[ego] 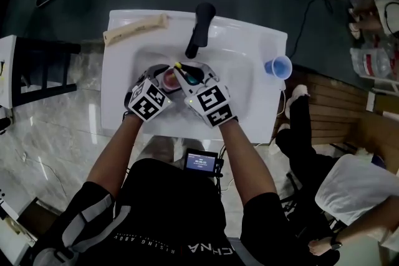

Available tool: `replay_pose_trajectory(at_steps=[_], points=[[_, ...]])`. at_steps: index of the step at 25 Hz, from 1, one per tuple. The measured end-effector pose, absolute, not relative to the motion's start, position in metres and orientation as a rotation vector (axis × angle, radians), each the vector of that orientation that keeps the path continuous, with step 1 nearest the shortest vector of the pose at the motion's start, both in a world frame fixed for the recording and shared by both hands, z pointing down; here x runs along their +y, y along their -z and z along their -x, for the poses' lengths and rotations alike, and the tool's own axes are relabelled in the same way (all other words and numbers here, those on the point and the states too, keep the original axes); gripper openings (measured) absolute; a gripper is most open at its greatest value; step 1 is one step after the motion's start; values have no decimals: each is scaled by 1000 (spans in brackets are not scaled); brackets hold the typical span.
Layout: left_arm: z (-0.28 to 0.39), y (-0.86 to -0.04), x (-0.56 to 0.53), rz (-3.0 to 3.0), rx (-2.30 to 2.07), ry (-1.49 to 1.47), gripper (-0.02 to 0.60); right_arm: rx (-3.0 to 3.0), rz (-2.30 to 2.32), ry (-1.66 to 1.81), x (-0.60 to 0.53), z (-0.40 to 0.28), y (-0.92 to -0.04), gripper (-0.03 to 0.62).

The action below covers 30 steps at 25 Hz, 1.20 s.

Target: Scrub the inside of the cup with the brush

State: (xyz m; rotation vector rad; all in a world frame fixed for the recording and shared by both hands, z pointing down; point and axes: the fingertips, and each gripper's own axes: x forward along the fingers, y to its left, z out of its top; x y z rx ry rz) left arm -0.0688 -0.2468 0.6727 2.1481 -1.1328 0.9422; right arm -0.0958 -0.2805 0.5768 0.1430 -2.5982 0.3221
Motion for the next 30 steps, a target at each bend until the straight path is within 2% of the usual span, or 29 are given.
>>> replay_pose_trajectory(at_steps=[11,30], points=[[70,-674,-247,-2147,-1130,-932,350,-2589,-142,-369,-258,86,-580,40],[68,-675,-246,-2144,-1105,-908,350,-2627,-183,-402,-271,120,-573,40]])
